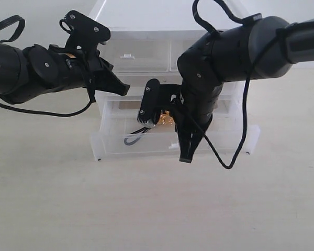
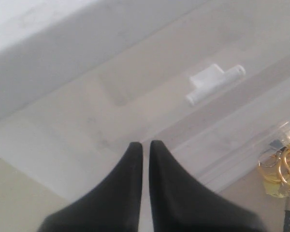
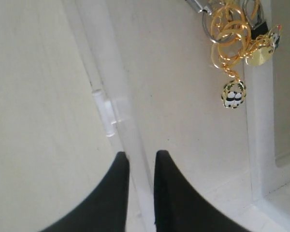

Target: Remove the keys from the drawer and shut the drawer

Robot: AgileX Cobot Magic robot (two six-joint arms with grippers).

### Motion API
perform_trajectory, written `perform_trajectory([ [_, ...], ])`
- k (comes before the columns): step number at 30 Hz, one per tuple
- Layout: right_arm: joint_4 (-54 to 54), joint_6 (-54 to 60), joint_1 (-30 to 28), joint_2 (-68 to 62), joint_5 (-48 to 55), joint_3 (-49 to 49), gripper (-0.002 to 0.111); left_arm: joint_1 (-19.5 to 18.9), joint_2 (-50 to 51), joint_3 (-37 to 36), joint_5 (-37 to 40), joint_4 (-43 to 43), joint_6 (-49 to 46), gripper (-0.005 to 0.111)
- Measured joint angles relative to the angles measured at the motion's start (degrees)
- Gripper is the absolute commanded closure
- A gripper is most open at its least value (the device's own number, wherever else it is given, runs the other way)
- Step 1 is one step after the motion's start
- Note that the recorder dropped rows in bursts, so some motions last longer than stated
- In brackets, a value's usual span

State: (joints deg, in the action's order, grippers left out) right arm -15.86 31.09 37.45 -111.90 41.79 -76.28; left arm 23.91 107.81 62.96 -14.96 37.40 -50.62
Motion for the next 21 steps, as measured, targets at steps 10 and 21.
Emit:
perform_trajectory([
  [10, 2.52, 1.33, 0.22, 0.7, 3.53, 0.0, 0.108, 0.0, 0.0, 0.0, 0.0, 0.0, 0.0, 0.103],
  [21, 4.02, -0.35, 0.22, 1.13, 3.56, 0.24, 0.08, 0.0, 0.0, 0.0, 0.0, 0.0, 0.0, 0.103],
])
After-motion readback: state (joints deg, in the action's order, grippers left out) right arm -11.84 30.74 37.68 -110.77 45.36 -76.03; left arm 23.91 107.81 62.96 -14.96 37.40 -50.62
